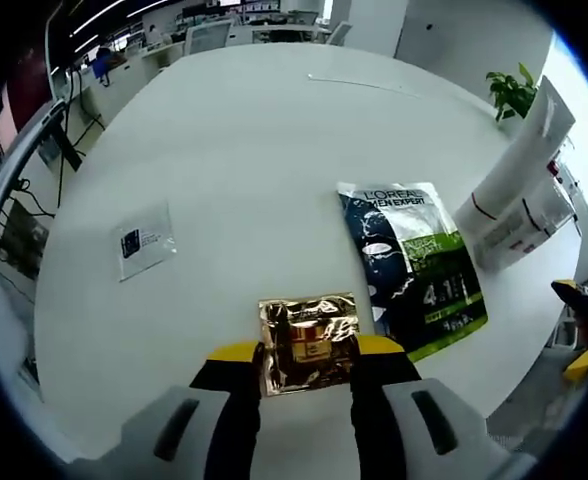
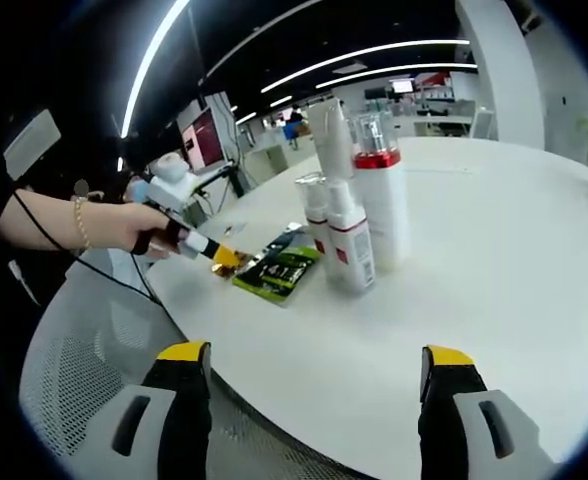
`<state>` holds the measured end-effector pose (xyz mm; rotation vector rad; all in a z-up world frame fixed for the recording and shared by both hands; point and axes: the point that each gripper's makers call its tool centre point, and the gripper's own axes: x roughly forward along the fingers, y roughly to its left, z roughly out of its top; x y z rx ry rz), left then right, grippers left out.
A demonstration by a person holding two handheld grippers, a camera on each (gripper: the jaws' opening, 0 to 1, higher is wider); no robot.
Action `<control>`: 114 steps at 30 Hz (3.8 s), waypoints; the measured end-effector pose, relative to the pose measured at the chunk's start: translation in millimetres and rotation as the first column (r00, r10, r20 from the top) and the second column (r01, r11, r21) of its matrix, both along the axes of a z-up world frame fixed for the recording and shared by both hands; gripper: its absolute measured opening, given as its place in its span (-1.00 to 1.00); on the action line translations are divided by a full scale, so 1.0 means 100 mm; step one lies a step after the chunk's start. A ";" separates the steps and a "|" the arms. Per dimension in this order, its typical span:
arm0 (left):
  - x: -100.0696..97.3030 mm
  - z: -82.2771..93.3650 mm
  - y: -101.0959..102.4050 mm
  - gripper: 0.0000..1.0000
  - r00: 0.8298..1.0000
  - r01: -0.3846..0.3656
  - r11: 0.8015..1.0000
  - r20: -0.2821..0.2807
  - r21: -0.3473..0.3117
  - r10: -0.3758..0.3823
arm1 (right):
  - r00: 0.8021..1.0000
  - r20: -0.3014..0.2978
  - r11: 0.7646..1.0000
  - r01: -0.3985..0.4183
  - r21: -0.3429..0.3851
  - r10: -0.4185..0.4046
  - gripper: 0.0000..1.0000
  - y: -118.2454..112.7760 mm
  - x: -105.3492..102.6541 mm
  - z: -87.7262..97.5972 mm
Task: Arrange the skincare products in the storage area until every visible bottle or jar stands upright without overlapping.
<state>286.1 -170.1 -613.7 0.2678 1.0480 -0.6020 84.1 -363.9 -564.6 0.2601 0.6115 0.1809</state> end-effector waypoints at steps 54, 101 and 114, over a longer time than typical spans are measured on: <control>0.82 0.45 -0.18 -0.96 0.988 -0.148 0.930 -0.002 -0.337 0.156 | 1.000 -0.029 1.000 0.008 0.004 -0.008 0.79 0.01 -0.01 -0.02; 0.85 0.15 -0.03 -0.74 0.989 -0.150 0.966 -0.022 -0.213 0.149 | 0.998 -0.069 1.000 0.001 -0.003 -0.001 0.79 0.00 -0.05 -0.09; 0.74 0.38 0.37 -0.41 0.985 -0.159 0.965 0.036 -0.209 0.170 | 0.997 -0.067 1.000 -0.029 0.005 0.029 0.78 0.06 -0.05 -0.10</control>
